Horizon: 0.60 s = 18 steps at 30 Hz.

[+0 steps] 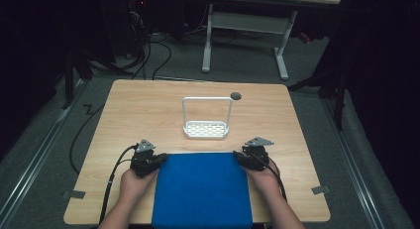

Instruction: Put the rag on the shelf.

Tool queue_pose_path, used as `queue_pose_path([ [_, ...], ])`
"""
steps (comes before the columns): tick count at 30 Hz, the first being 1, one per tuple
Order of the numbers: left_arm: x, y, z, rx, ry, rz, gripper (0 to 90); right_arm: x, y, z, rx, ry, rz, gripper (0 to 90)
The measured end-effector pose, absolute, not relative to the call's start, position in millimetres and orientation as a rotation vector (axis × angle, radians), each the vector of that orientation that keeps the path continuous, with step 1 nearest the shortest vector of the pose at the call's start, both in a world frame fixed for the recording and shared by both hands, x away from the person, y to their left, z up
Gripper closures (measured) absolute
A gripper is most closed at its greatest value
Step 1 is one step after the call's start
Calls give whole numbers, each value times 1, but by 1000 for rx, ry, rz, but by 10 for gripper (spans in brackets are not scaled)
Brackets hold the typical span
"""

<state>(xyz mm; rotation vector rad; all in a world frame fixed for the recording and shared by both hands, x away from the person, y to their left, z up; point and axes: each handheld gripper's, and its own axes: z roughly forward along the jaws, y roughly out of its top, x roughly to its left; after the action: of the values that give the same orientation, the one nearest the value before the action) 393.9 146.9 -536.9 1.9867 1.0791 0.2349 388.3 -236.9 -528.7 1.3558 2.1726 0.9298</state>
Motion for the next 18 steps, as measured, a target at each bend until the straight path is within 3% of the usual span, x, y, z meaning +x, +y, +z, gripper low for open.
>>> queue_pose_path([
  [4,394,147,-537,1978,1083,226,864,386,-233,-529,1340,2181,936,737],
  [5,394,148,-537,1979,1085,226,864,384,-231,-529,1320,2199,945,847],
  [6,394,148,-537,1979,1085,226,864,383,-231,-529,1307,2204,946,868],
  [18,389,150,-532,1953,1066,237,874,368,-239,-517,1263,2135,1111,881],
])
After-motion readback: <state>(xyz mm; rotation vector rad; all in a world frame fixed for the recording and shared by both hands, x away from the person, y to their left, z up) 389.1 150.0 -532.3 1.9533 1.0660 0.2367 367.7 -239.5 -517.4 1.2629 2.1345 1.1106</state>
